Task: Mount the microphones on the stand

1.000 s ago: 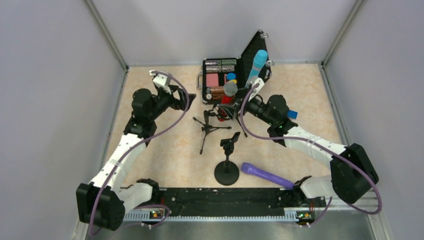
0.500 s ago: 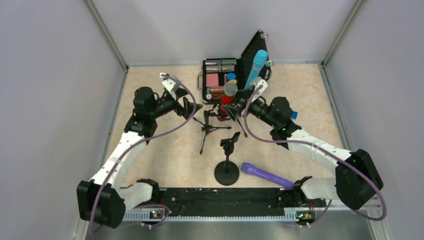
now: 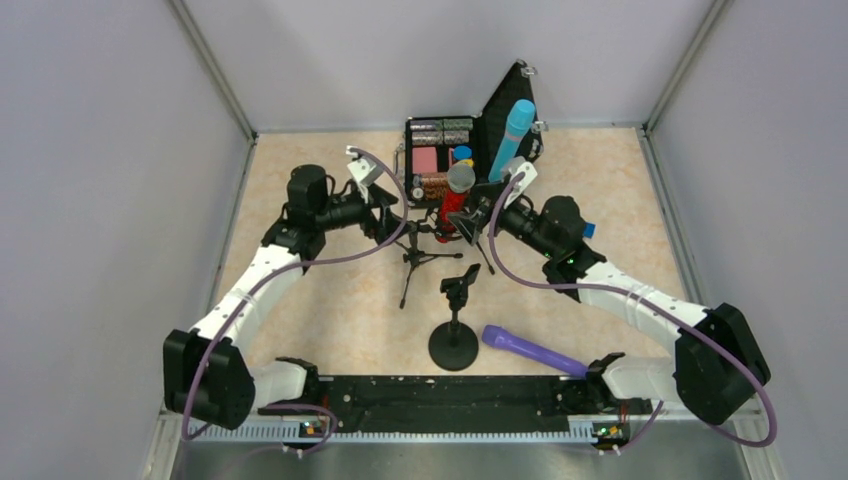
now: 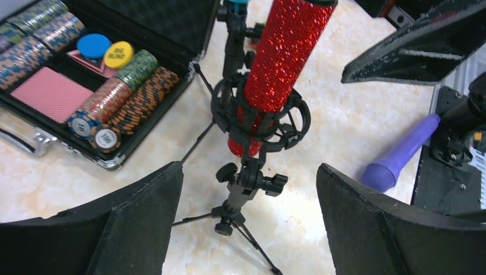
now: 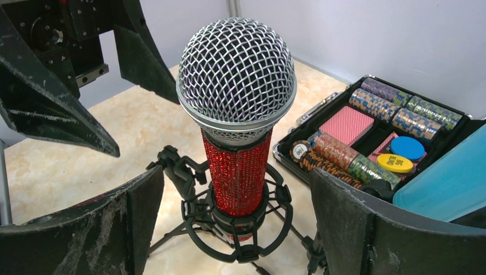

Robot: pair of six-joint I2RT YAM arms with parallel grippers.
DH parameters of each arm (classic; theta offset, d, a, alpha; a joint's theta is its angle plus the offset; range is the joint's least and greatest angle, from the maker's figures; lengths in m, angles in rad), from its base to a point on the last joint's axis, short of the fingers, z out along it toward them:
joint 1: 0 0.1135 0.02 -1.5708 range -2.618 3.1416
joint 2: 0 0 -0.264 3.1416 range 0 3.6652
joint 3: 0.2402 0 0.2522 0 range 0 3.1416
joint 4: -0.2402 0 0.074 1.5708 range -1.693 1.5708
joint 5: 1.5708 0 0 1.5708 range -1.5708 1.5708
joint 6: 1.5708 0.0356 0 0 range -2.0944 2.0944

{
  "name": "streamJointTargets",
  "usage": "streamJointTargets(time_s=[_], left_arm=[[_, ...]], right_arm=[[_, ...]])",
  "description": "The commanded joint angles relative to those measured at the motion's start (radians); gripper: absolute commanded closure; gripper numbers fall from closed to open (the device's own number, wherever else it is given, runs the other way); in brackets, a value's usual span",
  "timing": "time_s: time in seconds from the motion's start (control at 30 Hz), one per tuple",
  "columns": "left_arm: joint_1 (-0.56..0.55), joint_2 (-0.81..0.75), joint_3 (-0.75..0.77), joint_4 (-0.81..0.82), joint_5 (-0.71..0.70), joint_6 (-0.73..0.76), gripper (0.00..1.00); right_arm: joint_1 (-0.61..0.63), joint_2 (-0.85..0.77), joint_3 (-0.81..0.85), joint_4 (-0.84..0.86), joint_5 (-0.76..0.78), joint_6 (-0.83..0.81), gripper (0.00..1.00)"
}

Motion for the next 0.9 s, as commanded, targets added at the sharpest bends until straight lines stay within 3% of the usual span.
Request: streamJointTargets(time_s=[0.0,0.17,0.6,0.87], left_arm=[[-0.04,0.025,0.058,-0.075,0.004,0.077,0.11],[-0.084,0.072,0.106,-0.187,-0.06,0.14,0.12],[-0.184,0.119,0.119,-0.239,-0.26,0.214,0.15],[-0.191,0.141,0.142,-0.239,-0.287,0.211,0.2]], right_arm=[[0.004,-0.035,-0.005,0.017,0.016,-0.015,0.06],[0.004,-0.036,-0.01,0.02,0.019,-0.014,0.06],[0.004,-0.037,-0.021,0.025,0.029,-0.022,0.05],[0.004,-0.036,-0.027,0.028,0.032,-0.029,0.05]])
